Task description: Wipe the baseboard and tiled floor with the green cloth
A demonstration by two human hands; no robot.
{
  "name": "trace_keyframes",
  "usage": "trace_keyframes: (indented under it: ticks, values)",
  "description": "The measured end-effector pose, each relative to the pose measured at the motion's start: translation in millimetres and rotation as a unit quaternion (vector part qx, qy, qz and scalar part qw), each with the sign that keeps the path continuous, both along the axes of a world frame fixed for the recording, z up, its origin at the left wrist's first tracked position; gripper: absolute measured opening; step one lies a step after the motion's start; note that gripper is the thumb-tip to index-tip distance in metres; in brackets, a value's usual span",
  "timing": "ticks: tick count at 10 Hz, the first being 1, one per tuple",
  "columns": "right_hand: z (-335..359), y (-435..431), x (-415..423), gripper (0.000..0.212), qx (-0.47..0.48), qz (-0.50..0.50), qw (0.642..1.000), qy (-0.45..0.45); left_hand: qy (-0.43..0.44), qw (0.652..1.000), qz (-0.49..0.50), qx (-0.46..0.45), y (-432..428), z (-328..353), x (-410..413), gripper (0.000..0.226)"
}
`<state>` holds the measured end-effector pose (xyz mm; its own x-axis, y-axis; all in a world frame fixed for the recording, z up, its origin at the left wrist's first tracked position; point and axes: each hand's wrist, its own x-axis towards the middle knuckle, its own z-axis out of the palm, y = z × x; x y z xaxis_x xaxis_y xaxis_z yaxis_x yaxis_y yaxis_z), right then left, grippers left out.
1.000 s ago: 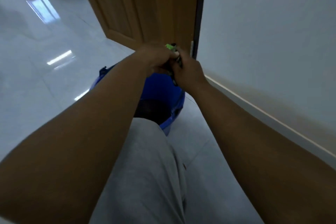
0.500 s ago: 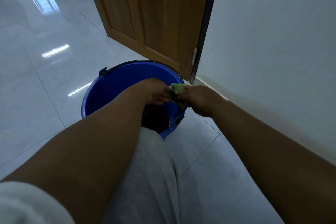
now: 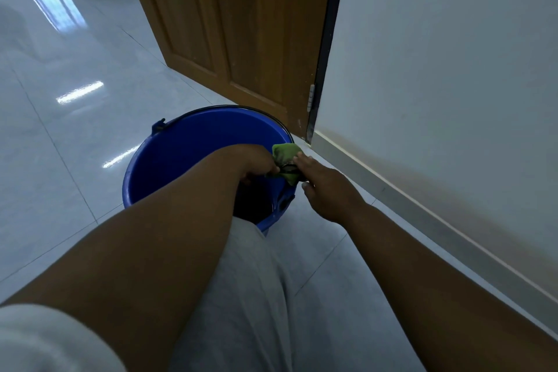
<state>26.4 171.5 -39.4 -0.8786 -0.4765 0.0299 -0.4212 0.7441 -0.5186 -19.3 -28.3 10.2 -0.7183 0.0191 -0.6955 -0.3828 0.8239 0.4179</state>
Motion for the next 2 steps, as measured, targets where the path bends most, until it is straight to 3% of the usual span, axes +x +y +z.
trace_keyframes:
  ticks: [2]
  values:
    - [20, 1, 1, 0.052, -0.087, -0.08, 0.992, -0.043, 0.087, 0.992, -0.046, -0.08, 16, 6, -5, 0.031]
